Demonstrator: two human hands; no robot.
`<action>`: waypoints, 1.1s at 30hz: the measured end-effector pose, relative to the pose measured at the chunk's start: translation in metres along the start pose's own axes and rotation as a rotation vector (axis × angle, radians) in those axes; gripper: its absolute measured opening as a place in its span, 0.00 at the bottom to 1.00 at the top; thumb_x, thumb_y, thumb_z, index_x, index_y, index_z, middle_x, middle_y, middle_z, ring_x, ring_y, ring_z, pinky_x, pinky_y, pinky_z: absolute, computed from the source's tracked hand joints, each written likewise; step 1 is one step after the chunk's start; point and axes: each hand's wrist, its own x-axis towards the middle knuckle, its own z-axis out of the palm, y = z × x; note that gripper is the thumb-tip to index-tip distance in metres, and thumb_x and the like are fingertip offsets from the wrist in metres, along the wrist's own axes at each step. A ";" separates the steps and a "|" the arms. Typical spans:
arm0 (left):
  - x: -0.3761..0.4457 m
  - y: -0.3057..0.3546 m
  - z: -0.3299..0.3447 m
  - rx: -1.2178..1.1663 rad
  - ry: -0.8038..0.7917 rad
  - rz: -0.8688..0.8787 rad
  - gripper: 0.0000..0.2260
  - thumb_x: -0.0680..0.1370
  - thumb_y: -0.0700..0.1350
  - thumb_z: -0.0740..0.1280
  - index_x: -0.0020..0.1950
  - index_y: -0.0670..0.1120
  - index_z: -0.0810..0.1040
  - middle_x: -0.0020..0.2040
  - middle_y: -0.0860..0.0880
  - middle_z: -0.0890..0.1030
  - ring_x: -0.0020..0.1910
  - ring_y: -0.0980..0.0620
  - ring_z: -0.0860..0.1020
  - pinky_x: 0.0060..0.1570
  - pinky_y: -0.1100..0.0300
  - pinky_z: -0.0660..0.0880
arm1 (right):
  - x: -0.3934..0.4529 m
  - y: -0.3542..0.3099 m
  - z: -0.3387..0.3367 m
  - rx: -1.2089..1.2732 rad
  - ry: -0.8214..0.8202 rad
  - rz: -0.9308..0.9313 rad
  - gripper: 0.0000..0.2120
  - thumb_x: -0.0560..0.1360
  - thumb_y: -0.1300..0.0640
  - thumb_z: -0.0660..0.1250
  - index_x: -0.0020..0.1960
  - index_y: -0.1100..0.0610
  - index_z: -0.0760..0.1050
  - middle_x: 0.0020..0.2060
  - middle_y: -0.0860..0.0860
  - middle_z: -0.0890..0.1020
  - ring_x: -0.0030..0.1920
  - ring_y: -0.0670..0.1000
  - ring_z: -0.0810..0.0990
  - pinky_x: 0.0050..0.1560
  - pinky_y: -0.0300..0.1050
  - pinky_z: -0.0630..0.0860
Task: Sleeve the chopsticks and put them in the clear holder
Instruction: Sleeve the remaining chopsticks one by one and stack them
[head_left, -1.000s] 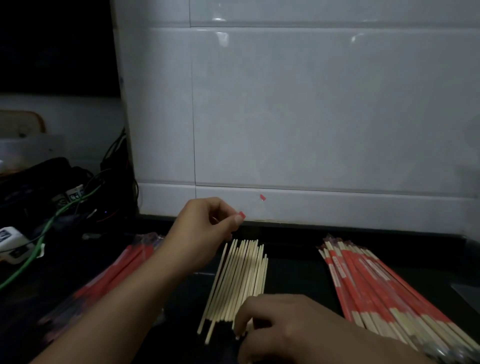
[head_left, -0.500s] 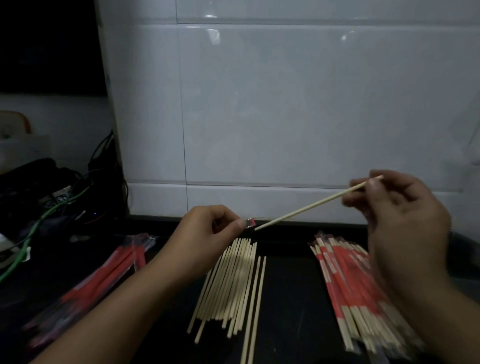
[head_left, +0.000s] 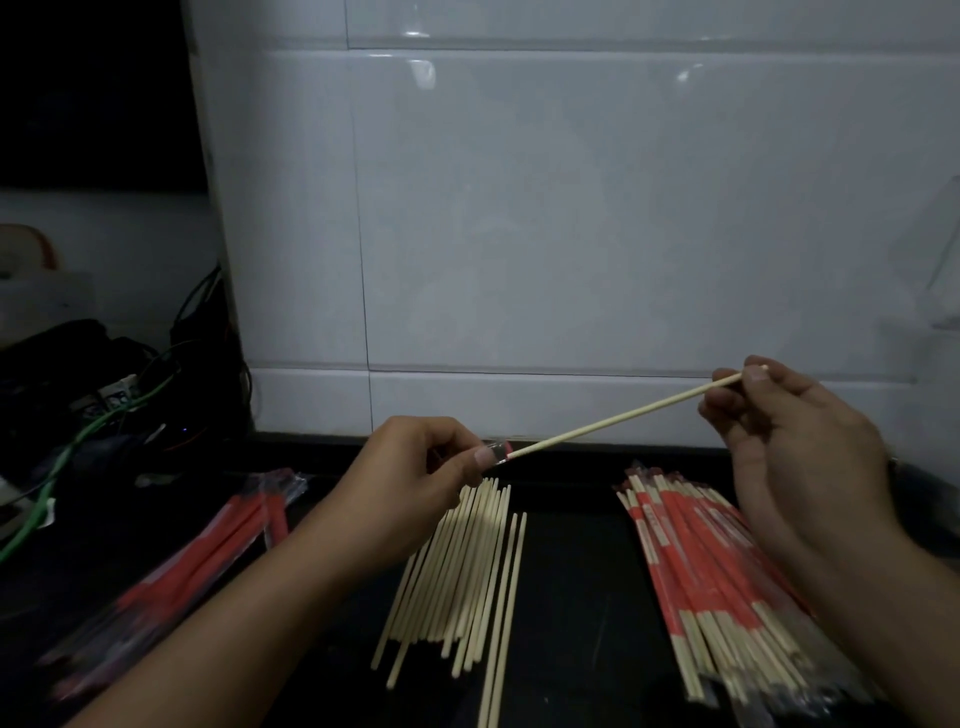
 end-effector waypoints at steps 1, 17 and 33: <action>0.000 0.000 0.000 -0.001 -0.006 0.002 0.08 0.78 0.50 0.69 0.41 0.51 0.82 0.30 0.52 0.79 0.29 0.62 0.74 0.28 0.69 0.70 | 0.000 0.000 0.000 -0.002 0.003 0.000 0.06 0.80 0.66 0.61 0.48 0.59 0.76 0.39 0.54 0.80 0.33 0.45 0.81 0.42 0.38 0.80; 0.001 0.000 0.001 -0.015 0.010 -0.005 0.07 0.77 0.51 0.71 0.42 0.51 0.83 0.38 0.46 0.83 0.33 0.59 0.78 0.36 0.63 0.77 | 0.002 0.000 -0.003 0.029 0.000 0.035 0.06 0.80 0.65 0.61 0.48 0.58 0.76 0.38 0.53 0.81 0.34 0.45 0.81 0.41 0.38 0.80; -0.001 0.003 0.004 -0.056 -0.037 0.041 0.05 0.77 0.49 0.71 0.44 0.51 0.84 0.38 0.49 0.85 0.35 0.54 0.82 0.41 0.52 0.80 | -0.044 0.036 -0.001 -1.033 -0.848 -0.602 0.17 0.77 0.52 0.65 0.66 0.50 0.78 0.49 0.41 0.79 0.50 0.42 0.79 0.49 0.33 0.73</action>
